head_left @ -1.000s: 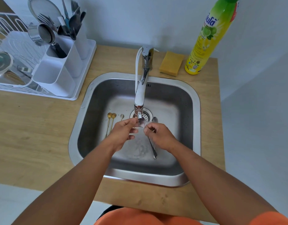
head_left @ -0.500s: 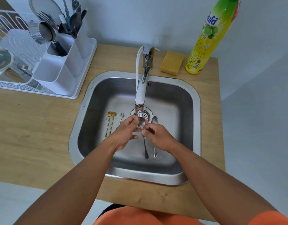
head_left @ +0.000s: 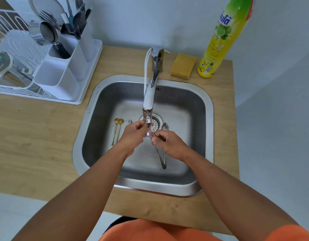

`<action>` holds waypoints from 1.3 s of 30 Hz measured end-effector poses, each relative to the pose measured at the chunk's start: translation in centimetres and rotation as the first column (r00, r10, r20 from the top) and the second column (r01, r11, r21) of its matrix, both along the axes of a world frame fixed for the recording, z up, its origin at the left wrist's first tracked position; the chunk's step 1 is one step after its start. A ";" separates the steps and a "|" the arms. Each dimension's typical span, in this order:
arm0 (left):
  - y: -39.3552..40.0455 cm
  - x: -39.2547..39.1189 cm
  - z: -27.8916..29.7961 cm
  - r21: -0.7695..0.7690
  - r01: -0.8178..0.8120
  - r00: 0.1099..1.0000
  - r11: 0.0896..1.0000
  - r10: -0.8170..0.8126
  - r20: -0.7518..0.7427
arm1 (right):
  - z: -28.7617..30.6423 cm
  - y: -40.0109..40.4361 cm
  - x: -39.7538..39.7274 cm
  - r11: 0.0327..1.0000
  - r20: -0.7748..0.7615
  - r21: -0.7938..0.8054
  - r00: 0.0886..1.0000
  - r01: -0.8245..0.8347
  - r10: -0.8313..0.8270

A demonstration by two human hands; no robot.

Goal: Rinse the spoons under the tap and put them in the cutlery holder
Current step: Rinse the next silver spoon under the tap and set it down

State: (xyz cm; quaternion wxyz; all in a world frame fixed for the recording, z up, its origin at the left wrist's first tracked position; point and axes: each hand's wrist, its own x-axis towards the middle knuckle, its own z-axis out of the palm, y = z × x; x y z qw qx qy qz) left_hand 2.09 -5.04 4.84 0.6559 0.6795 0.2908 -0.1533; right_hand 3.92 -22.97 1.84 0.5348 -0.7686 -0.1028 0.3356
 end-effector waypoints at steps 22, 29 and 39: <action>-0.2 -0.9 0.6 0.302 -0.028 0.999 0.953 0.041 -0.036 | -0.2 0.5 -1.0 0.990 0.071 -0.023 0.988 0.137 -0.135; 2.5 -2.3 -0.3 -0.181 0.120 0.992 0.976 -0.112 0.054 | 0.3 -0.1 -0.4 0.996 -0.073 0.035 0.994 0.088 -0.085; 2.3 -1.8 -0.8 0.026 -0.070 0.994 0.997 0.067 0.087 | 0.6 0.7 -0.4 0.994 -0.082 -0.001 0.991 0.105 -0.105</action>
